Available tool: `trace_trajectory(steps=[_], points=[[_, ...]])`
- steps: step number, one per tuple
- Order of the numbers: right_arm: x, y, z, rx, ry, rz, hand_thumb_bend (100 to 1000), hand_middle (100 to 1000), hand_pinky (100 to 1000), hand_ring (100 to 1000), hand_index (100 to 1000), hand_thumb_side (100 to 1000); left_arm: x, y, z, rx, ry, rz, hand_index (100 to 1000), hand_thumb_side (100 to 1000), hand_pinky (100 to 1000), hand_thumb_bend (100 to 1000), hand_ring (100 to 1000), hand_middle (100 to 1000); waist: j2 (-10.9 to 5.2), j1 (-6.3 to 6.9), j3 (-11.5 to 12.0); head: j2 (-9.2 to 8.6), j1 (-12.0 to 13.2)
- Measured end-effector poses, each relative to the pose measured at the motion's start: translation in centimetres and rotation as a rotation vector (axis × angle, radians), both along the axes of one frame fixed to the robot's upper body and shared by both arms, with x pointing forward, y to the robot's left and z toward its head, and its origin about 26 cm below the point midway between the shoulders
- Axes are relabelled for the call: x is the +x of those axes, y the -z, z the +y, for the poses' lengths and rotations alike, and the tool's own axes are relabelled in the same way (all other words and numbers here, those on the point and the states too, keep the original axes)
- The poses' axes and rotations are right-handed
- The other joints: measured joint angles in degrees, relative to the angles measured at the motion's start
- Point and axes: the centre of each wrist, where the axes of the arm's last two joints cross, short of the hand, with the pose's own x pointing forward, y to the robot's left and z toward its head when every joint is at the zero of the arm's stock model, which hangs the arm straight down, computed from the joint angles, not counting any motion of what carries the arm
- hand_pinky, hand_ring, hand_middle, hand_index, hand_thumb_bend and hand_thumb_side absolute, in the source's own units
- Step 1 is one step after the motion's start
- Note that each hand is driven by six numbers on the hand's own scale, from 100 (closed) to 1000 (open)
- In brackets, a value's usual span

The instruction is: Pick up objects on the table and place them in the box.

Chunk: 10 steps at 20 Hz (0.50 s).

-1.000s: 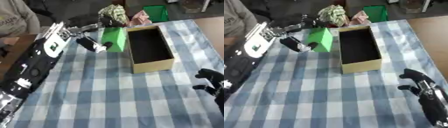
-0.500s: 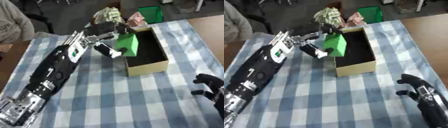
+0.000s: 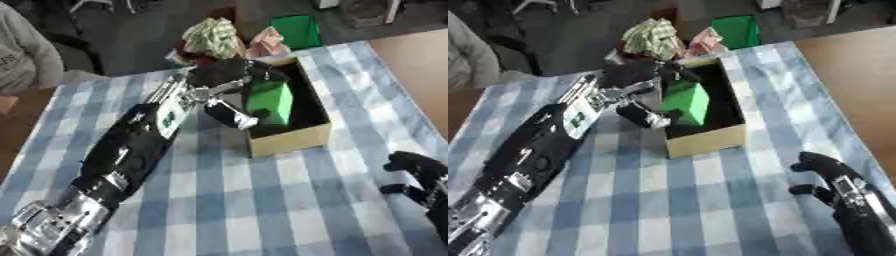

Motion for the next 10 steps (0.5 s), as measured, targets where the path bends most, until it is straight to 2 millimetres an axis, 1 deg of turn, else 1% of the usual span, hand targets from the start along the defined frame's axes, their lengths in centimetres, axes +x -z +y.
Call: trace_trajectory(steps=[1, 2, 3, 5, 6, 10], points=[[0.00, 0.00, 0.00, 0.000, 0.000, 0.000, 100, 678, 653, 1000, 832, 810, -0.03, 0.17, -0.03, 0.013, 0.009, 0.004, 960, 287, 868, 100, 863, 893, 0.00, 0.00, 0.1, 0.00, 0.0], [0.00, 0.00, 0.00, 0.000, 0.000, 0.000, 100, 678, 653, 1000, 832, 806, -0.06, 0.37, -0.06, 0.025, 0.017, 0.009, 968, 309, 876, 100, 882, 911, 0.00, 0.00, 0.2, -0.01, 0.0], [0.00, 0.00, 0.00, 0.000, 0.000, 0.000, 100, 678, 653, 1000, 832, 806, -0.11, 0.53, -0.19, 0.035, 0.026, 0.013, 972, 338, 877, 100, 888, 918, 0.00, 0.00, 0.3, -0.01, 0.0], [0.00, 0.00, 0.00, 0.000, 0.000, 0.000, 100, 678, 653, 1000, 832, 803, -0.26, 0.71, -0.44, 0.047, 0.043, 0.017, 987, 427, 890, 100, 906, 941, -0.01, 0.00, 0.5, -0.01, -0.1], [0.00, 0.00, -0.01, 0.000, 0.000, 0.000, 100, 678, 653, 1000, 832, 802, -0.33, 0.68, -0.57, 0.049, 0.052, 0.016, 993, 451, 897, 100, 914, 950, -0.02, 0.00, 0.5, -0.01, -0.1], [0.00, 0.01, -0.02, 0.001, 0.001, -0.001, 100, 678, 653, 1000, 832, 788, -0.73, 0.22, -0.92, 0.026, 0.077, 0.015, 1000, 491, 916, 100, 930, 965, -0.19, -0.05, 1.1, -0.01, -0.2]])
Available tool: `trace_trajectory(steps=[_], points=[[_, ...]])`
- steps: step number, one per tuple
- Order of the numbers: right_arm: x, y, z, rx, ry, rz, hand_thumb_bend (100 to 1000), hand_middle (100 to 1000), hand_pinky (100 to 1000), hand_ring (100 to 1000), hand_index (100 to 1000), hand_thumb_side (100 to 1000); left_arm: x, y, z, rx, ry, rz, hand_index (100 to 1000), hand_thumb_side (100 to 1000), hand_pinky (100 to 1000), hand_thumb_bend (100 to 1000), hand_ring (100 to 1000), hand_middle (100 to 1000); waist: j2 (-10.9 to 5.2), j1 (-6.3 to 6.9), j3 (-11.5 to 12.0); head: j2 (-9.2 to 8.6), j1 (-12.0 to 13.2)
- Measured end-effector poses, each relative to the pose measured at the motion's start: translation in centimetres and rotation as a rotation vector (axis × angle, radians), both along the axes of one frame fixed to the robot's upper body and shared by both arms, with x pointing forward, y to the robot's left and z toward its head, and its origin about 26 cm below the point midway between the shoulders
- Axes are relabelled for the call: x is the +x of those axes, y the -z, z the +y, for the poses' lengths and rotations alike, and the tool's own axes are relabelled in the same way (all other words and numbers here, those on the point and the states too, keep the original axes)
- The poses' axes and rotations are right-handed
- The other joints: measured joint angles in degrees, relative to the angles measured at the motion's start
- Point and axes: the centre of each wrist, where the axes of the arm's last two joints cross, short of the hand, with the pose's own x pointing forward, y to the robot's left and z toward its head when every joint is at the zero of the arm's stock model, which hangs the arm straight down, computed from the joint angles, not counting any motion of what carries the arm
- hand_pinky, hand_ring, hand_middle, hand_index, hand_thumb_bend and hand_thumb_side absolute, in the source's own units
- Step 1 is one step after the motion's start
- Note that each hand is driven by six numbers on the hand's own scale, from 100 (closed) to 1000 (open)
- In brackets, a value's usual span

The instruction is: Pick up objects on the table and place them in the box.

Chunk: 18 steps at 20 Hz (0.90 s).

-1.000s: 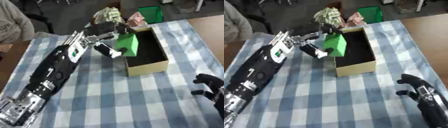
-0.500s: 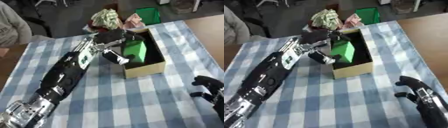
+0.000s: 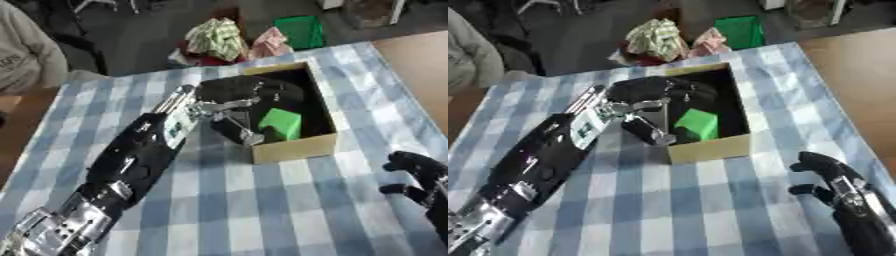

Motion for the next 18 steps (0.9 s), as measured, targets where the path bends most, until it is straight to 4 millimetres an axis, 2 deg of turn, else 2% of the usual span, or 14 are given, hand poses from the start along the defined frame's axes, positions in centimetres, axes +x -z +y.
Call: trace_trajectory(steps=[2, 4, 7, 11, 14, 18], points=[[0.0, 0.0, 0.0, 0.000, 0.000, 0.000, 100, 678, 654, 1000, 832, 786, -0.2, -0.4, 0.0, -0.013, 0.005, 0.000, 1000, 487, 917, 100, 929, 963, -0.03, -0.05, 0.1, 0.00, -0.1], [0.0, 0.0, 0.0, 0.001, 0.000, -0.001, 100, 678, 654, 1000, 832, 784, -0.4, -0.5, 0.2, -0.031, 0.008, 0.008, 984, 412, 903, 100, 911, 940, -0.17, -0.24, 0.4, 0.00, -0.2], [0.0, 0.0, -0.2, 0.003, 0.006, -0.003, 100, 678, 654, 1000, 832, 768, -0.9, -1.0, 0.7, -0.081, 0.022, 0.017, 966, 356, 888, 100, 886, 905, -0.33, -0.38, 1.0, 0.00, -0.5], [0.0, 0.0, -0.4, 0.008, 0.019, -0.006, 100, 678, 654, 1000, 832, 745, -2.8, -1.9, 2.0, -0.206, 0.066, 0.053, 940, 249, 863, 100, 823, 842, -0.37, -0.89, 2.4, 0.00, -1.4], [0.0, 0.1, -0.8, 0.016, 0.041, -0.009, 100, 678, 653, 1000, 831, 732, -5.3, -2.1, 3.5, -0.331, 0.086, 0.148, 921, 261, 849, 100, 796, 811, -0.39, -1.34, 3.9, 0.00, -2.0], [0.0, 0.1, -1.6, 0.030, 0.085, -0.015, 100, 678, 653, 1000, 831, 696, -9.3, -2.4, 5.5, -0.532, 0.114, 0.319, 874, 354, 827, 100, 753, 757, -0.78, -1.52, 5.8, 0.10, -2.8]])
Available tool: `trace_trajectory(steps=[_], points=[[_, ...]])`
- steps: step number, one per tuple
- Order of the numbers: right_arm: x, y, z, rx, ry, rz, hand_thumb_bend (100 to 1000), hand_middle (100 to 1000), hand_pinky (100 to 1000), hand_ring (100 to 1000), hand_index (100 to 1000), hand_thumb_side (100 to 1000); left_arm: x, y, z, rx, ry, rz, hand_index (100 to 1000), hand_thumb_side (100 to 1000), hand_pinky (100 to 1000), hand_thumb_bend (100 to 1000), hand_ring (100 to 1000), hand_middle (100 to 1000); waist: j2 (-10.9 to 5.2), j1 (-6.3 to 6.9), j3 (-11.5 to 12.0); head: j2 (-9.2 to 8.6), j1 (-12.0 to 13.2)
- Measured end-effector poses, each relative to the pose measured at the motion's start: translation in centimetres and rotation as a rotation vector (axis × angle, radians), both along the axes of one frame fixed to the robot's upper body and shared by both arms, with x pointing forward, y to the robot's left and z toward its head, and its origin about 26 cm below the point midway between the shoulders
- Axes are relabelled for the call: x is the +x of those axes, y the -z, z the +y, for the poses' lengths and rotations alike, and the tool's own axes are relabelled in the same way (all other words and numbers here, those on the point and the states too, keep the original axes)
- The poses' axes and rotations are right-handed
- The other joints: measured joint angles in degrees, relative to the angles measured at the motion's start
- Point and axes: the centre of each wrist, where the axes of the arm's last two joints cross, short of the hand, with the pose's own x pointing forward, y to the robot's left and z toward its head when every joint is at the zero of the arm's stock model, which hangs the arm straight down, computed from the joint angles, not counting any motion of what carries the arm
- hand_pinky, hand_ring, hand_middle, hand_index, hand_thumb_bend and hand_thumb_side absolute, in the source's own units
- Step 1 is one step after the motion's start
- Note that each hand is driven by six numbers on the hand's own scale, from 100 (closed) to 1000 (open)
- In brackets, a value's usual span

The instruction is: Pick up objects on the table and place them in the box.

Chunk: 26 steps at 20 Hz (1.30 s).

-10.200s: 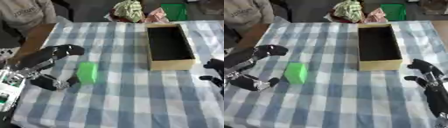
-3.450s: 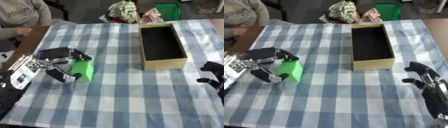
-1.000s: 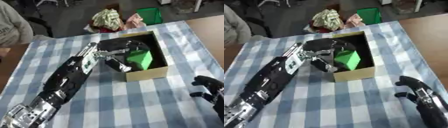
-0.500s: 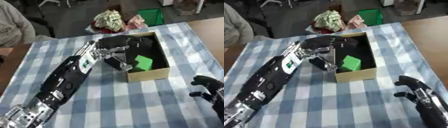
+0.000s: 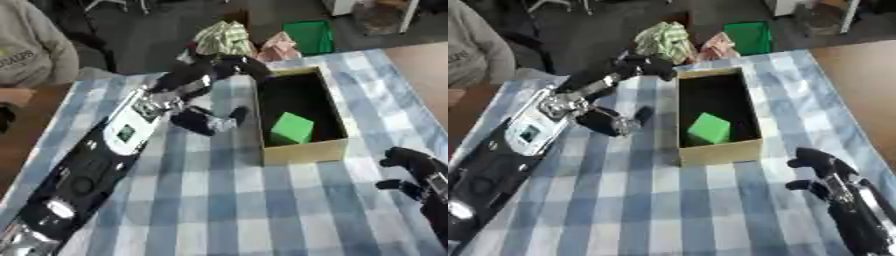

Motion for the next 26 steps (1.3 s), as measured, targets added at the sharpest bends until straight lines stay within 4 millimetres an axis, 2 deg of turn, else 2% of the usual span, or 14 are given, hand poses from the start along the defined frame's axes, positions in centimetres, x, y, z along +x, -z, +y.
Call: trace_trajectory(steps=[2, 5, 9, 10, 14, 19, 26], points=[[0.0, -0.1, -0.4, 0.006, 0.024, -0.006, 100, 678, 653, 1000, 831, 665, -1.9, 0.4, 1.2, -0.101, 0.007, 0.088, 861, 408, 819, 100, 742, 743, -0.29, -0.30, 0.8, 0.22, -0.4], [0.1, -0.2, -1.0, 0.014, 0.053, -0.018, 100, 678, 653, 1000, 830, 634, -4.3, 1.3, 2.9, -0.224, -0.014, 0.194, 851, 434, 817, 100, 737, 736, -0.66, -1.04, 2.1, 0.83, -1.0], [-0.1, -0.3, -1.6, 0.027, 0.089, -0.028, 100, 678, 653, 1000, 830, 643, -6.4, 3.3, 4.3, -0.317, -0.078, 0.295, 851, 500, 819, 100, 733, 732, -1.12, -1.66, 3.7, 1.66, -1.2], [-0.1, -0.4, -1.7, 0.031, 0.097, -0.032, 100, 677, 653, 1000, 830, 620, -6.7, 3.8, 4.6, -0.334, -0.096, 0.322, 853, 510, 820, 100, 733, 731, -1.17, -1.77, 4.2, 2.02, -1.2], [-0.2, -0.4, -2.1, 0.041, 0.127, -0.035, 100, 677, 653, 1000, 830, 623, -7.5, 5.3, 4.9, -0.368, -0.151, 0.384, 854, 542, 822, 100, 734, 732, -1.21, -2.34, 5.3, 3.17, -1.2], [-0.4, -0.3, -2.8, 0.056, 0.174, -0.037, 100, 677, 653, 1000, 830, 642, -7.9, 6.4, 4.8, -0.368, -0.177, 0.435, 856, 587, 822, 100, 731, 729, -1.13, -2.31, 4.8, 3.99, -1.2], [-0.4, -0.5, -3.4, 0.074, 0.220, -0.044, 100, 677, 654, 1000, 830, 654, -8.1, 7.3, 4.6, -0.360, -0.192, 0.475, 856, 617, 822, 100, 731, 728, -0.69, -2.21, 4.8, 4.06, -1.2]])
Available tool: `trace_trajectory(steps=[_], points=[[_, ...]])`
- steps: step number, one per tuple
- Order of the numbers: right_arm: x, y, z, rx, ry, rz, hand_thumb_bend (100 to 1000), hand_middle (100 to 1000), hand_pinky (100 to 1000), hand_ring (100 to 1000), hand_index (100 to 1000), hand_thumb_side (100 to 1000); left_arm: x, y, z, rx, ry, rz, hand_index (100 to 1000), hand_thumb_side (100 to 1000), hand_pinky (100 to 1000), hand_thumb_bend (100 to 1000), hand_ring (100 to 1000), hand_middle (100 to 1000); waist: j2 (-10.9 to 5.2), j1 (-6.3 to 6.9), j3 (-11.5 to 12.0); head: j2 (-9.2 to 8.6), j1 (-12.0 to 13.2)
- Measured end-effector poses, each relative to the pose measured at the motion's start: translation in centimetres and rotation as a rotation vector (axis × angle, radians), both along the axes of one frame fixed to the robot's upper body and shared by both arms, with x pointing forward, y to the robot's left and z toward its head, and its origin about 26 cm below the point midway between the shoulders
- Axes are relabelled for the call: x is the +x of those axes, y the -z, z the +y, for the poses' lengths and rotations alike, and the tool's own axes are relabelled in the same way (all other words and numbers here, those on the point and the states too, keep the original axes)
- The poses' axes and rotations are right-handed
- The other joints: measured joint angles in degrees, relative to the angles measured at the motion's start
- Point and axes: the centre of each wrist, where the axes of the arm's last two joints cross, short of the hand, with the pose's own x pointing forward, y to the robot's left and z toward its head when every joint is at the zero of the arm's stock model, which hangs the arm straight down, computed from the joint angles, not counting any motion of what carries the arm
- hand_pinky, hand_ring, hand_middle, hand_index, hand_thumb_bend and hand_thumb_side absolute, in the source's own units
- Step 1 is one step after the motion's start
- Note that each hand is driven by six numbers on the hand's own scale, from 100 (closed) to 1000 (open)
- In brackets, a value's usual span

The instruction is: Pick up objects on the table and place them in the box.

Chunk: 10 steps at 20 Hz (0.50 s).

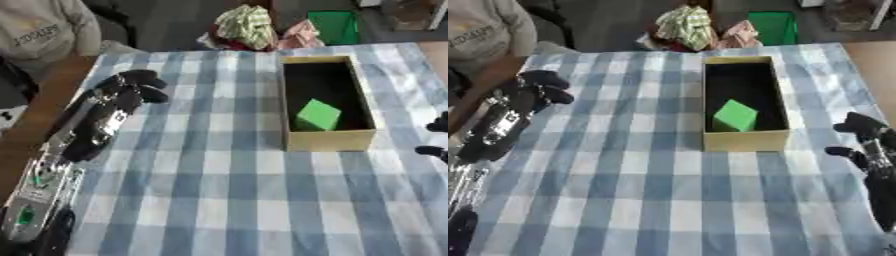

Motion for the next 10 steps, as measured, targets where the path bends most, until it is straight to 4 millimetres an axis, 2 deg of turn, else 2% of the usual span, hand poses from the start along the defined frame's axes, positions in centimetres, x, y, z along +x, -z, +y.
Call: trace_trajectory(steps=[10], points=[[-0.15, 0.16, -0.07, 0.003, 0.007, 0.006, 100, 677, 653, 1000, 830, 649, -0.02, 0.65, -0.12, 0.005, 0.000, 0.035, 857, 642, 823, 100, 731, 727, -0.22, -0.27, 0.4, 1.23, 0.0]])
